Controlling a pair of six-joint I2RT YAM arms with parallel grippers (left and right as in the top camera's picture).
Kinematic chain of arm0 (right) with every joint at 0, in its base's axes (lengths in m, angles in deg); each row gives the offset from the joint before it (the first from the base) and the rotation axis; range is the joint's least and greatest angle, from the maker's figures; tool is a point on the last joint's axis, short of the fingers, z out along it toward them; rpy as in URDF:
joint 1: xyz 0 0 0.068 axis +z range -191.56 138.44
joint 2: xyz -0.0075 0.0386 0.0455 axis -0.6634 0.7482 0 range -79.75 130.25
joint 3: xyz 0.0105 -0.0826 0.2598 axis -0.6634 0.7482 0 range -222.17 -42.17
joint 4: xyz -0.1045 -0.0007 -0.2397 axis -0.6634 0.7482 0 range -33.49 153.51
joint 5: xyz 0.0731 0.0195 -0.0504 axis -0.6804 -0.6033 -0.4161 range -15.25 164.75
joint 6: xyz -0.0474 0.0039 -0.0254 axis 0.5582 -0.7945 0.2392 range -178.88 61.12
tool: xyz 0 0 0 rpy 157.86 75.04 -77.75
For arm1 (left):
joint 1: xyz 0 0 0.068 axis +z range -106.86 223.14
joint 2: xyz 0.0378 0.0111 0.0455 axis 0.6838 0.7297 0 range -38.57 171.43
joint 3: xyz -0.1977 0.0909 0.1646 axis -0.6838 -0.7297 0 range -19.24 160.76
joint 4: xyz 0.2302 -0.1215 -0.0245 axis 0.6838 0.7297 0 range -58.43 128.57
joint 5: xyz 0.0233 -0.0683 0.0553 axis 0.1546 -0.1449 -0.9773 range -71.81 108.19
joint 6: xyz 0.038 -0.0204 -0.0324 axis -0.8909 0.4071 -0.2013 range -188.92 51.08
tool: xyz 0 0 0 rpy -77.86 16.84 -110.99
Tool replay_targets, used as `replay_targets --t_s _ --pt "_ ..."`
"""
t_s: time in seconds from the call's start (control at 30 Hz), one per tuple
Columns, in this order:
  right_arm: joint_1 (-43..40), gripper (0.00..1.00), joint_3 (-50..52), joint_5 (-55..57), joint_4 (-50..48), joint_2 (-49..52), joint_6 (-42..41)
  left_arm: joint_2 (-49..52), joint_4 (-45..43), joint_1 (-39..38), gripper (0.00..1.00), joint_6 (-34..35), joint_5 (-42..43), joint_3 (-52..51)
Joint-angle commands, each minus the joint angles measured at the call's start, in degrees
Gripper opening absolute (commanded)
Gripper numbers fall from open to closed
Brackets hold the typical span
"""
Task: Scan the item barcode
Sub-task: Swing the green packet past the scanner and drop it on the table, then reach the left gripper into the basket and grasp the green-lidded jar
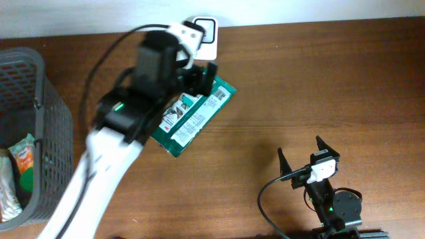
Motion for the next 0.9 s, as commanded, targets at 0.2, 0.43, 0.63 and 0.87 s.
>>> replay_targets --t_s 0.2,0.43,0.63,0.87 --pt "-0.37 0.98 0.31 -0.52 0.24 -0.48 -0.22 -14.51 13.25 36.11 0.99 2.91 -8.33 0.98" --pt "-0.37 0.98 0.31 -0.52 0.24 -0.48 -0.24 -14.47 16.11 57.75 0.99 10.71 -5.73 1.01" --pt "-0.33 0.98 0.31 -0.52 0.26 -0.48 -0.24 -8.98 23.02 69.29 0.99 10.71 -5.68 0.9" --pt "-0.33 0.98 0.31 -0.52 0.24 -0.48 -0.22 -3.13 26.53 71.17 0.99 10.88 -5.68 0.9"
